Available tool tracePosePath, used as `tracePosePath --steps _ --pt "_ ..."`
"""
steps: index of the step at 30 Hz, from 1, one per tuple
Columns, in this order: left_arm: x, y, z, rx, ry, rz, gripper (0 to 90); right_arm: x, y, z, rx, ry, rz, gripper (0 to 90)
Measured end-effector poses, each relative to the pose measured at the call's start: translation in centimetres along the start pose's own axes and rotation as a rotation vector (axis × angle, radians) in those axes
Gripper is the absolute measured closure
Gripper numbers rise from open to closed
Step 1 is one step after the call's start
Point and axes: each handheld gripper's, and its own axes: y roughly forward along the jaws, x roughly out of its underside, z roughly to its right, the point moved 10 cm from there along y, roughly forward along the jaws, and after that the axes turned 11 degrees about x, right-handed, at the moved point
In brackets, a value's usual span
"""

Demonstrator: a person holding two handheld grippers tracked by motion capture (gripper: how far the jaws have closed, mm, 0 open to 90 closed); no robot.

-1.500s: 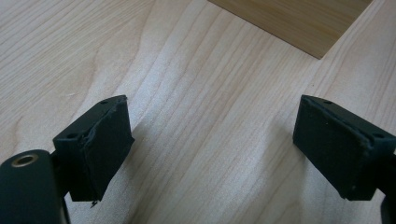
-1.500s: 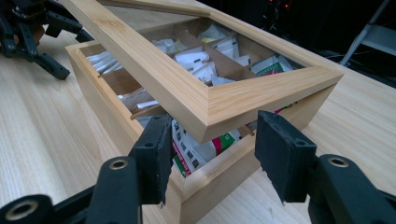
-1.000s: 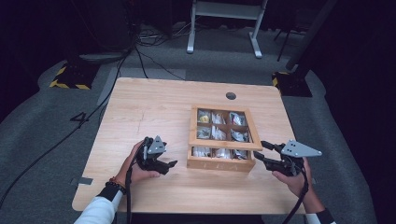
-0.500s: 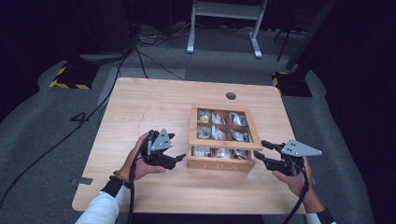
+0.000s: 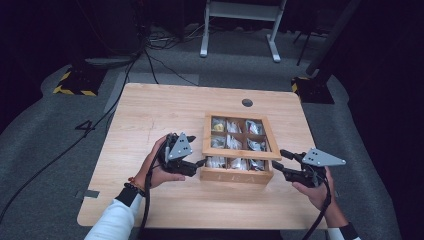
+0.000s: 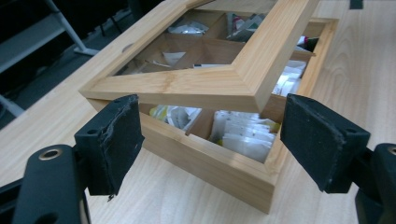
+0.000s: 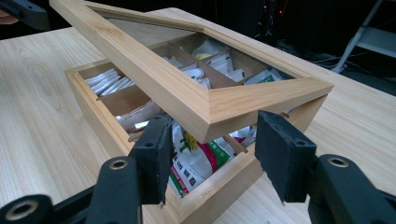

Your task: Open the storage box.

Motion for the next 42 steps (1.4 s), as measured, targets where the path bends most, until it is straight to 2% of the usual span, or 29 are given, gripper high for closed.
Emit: tracePosePath --steps 1,2,8,9,12,15,25,30,34,38,42 --pt "-0.2 0.1 -0.4 -0.031 0.003 -0.006 22.0 -0.1 0.0 0.0 0.0 0.003 0.0 47.3" --pt "-0.3 0.2 -0.5 -0.039 0.002 -0.014 22.0 -0.1 0.0 0.0 -0.004 0.009 0.002 47.2" --pt "-0.7 0.3 -0.6 -0.044 0.035 0.0 22.9 -0.4 0.0 0.2 -0.005 0.017 0.006 46.7" --pt "-1.0 0.3 -0.6 -0.056 0.057 0.006 23.0 -0.5 0.0 0.2 -0.005 0.021 0.01 46.7" --pt "-1.3 0.2 -0.7 -0.071 0.082 0.02 23.9 -0.7 -0.1 0.3 0.001 0.027 0.014 46.6" --pt "-1.6 0.4 -0.7 -0.067 0.106 0.043 30.3 -1.1 -0.1 0.6 0.0 0.036 0.023 45.2" --pt "-2.3 0.4 -1.3 -0.026 0.089 0.081 36.5 -1.9 -0.1 1.2 0.009 0.066 0.038 45.0" --pt "-2.7 0.5 -1.9 -0.061 0.095 0.087 39.3 -2.5 -0.2 1.7 0.032 0.053 0.05 44.4" --pt "-3.2 0.4 -2.4 -0.054 0.086 0.106 43.0 -3.2 -0.1 2.3 0.056 0.062 0.066 44.7" --pt "-3.6 0.4 -2.7 -0.039 0.09 0.118 46.2 -3.4 0.0 2.9 0.077 0.083 0.069 41.9" --pt "-3.9 0.5 -3.0 -0.024 0.076 0.134 46.5 -3.2 0.2 3.3 0.093 0.1 0.062 40.5"
